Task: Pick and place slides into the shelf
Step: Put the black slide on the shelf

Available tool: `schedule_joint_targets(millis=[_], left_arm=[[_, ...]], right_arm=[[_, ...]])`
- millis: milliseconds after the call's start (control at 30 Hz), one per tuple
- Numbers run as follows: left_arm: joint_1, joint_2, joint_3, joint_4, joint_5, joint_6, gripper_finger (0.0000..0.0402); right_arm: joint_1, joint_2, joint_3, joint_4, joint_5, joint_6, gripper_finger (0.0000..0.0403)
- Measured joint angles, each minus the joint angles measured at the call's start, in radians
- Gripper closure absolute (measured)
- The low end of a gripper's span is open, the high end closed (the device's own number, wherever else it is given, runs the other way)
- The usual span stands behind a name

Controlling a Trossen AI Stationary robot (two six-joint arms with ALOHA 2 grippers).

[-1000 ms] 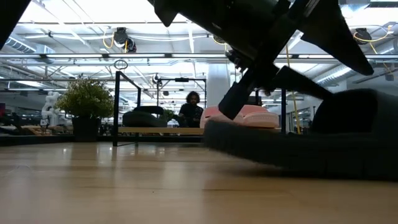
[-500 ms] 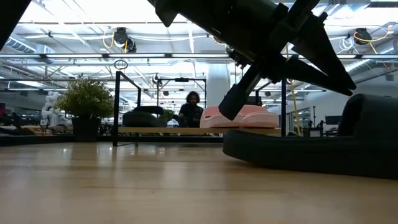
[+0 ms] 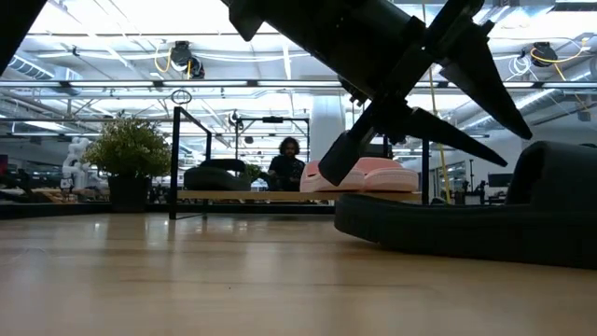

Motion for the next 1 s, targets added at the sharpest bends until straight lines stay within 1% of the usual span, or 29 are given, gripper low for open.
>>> schedule_joint_targets(millis=[167, 300, 467, 567, 733, 800, 867, 933, 1000], left_arm=[[0.0, 0.0, 0.0, 0.021, 0.027, -0.005, 0.0279], [0.001, 0.0, 0.0, 0.021, 0.027, -0.003, 0.0261], [0.002, 0.0, 0.0, 0.042, 0.027, 0.017, 0.0253], [0.002, 0.02, 0.001, 0.097, 0.032, 0.032, 0.0252], [0.003, 0.093, 0.001, 0.23, 0.123, 0.027, 0.0252], [0.005, 0.11, 0.006, 0.273, 0.161, -0.005, 0.0252], [0.009, 0.11, 0.005, 0.259, 0.18, -0.015, 0.0256], [0.009, 0.111, 0.005, 0.26, 0.184, 0.001, 0.0274], [0.013, 0.107, 0.002, 0.28, 0.196, 0.044, 0.031]], right_arm=[[0.0, 0.0, 0.0, 0.0, 0.0, 0.0, 0.0257], [0.0, 0.0, 0.0, 0.0, 0.0, 0.001, 0.0257], [0.0, 0.0, 0.0, -0.002, 0.0, 0.033, 0.0257], [0.0, 0.0, 0.0, -0.002, 0.0, 0.034, 0.0257], [0.0, 0.0, 0.0, -0.003, 0.0, 0.035, 0.0257], [0.0, 0.0, 0.0, -0.003, 0.0, 0.035, 0.0257], [0.0, 0.0, 0.0, -0.005, 0.0, 0.035, 0.0257], [0.0, 0.0, 0.0, -0.012, 0.0, 0.034, 0.0257], [0.0, 0.001, 0.0, -0.022, 0.0, 0.035, 0.0257]])
